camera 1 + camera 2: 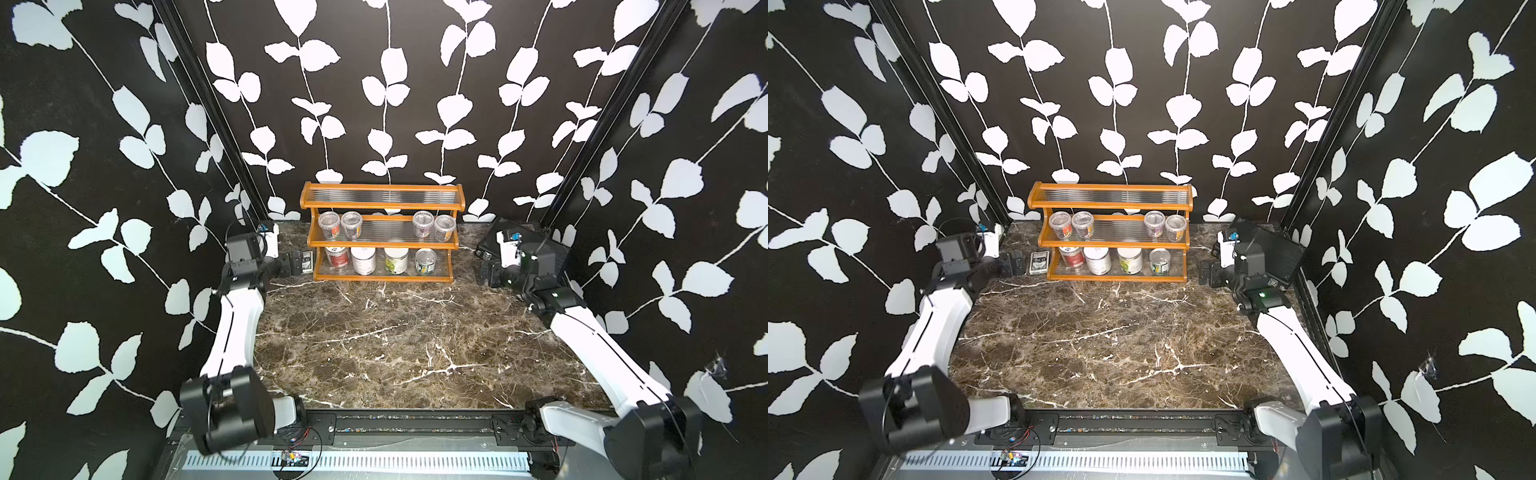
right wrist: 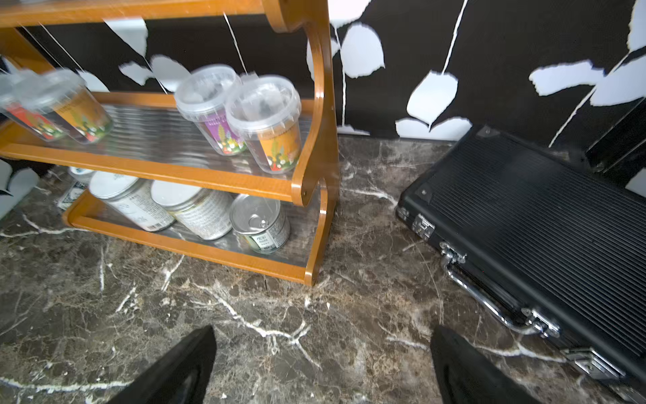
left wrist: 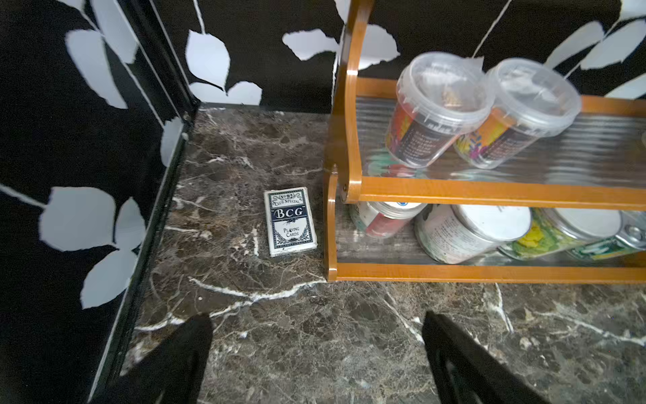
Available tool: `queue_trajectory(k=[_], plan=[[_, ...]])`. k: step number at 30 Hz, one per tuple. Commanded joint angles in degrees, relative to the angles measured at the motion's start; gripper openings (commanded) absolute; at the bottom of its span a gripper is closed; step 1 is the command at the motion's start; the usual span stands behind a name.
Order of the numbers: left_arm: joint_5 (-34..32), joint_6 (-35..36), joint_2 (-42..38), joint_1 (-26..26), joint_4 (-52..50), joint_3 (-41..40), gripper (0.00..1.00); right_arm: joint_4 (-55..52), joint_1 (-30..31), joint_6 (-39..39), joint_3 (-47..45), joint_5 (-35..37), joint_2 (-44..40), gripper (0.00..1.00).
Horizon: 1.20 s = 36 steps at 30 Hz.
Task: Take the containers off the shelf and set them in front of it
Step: Move the shelf to the center of the board.
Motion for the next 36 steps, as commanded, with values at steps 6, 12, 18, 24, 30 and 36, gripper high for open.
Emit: queue_trajectory(k=[6,12,18,24,30,36], plan=[[7.21,-4.09,13.13,0.45,1.15,11.76,0.82,0.56,3.03,2.9,8.8,10.84,10.07,0.93],[8.14,-3.6,19.09,-1.72,0.74,15.97,0.76,-0.02,3.6,3.23,14.72,12.18,16.07,0.9],[6.97,-3.51,22.33,-2.53,1.47,17.22,0.67,-1.05,3.6,3.3,17.54,12.73,19.82,0.87],[6.91,-2.29,24.58,-3.76,1.35,18.9,0.54,-1.18,3.77,3.94,19.91,13.28,22.05,0.8],[7.13,-1.01,26.36,-4.24,0.91,20.35,0.4,-0.82,3.95,2.46,21.65,14.24,25.98,0.74],[7.8,-0.77,27.15,-4.3,0.88,21.81,0.29,0.09,4.16,1.45,22.9,14.94,28.44,0.7]])
